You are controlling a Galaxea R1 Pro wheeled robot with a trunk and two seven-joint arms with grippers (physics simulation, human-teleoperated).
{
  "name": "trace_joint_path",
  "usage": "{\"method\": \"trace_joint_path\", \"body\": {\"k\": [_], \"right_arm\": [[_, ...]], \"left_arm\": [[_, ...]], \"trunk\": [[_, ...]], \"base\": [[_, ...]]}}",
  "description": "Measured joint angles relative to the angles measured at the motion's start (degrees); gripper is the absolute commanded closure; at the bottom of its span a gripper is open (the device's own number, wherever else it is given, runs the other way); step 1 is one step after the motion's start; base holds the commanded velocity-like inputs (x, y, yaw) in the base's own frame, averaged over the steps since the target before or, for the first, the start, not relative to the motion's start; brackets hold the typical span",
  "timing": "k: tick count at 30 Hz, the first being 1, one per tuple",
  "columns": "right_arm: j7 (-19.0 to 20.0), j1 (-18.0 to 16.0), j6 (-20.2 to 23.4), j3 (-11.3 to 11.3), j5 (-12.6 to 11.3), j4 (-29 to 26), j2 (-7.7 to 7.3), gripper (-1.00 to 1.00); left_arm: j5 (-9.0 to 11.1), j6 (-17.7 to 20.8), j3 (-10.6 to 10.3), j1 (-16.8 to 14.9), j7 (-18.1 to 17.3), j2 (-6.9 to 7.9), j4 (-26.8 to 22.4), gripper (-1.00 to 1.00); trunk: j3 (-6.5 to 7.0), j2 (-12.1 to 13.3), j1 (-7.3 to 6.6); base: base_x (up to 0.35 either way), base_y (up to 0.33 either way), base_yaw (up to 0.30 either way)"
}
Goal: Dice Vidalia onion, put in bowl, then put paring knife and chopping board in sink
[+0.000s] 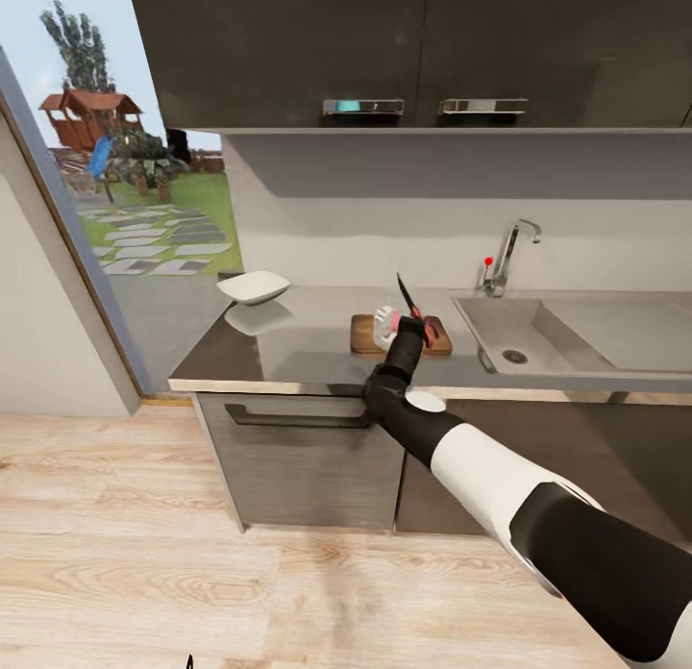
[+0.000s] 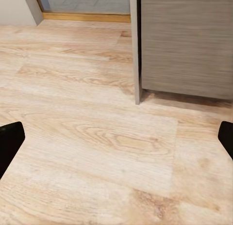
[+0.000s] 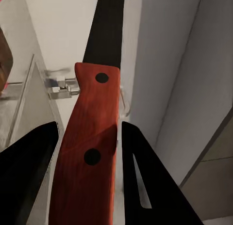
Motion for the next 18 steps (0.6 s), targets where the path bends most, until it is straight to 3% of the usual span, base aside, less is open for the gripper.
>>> {"method": "trace_joint_path", "body": {"k": [6,18], "right_arm": [[-0.1,0.8,-0.7,0.2,0.0,0.1,0.0,1.0],[-0.2,1.7,-0.7,3.0,0.1,0.1,0.0,1.0]], "left_arm": [[0.0,0.0,0.0,0.0,0.0,0.0,0.0,-1.0],[0.0,0.0,0.0,0.0,0.0,0.0,0.0,-1.0]], "trunk": [[0.0,0.0,0.0],[0.0,0.0,0.0]], "base": [[0.0,0.0,0.0],[0.0,0.0,0.0]]}}
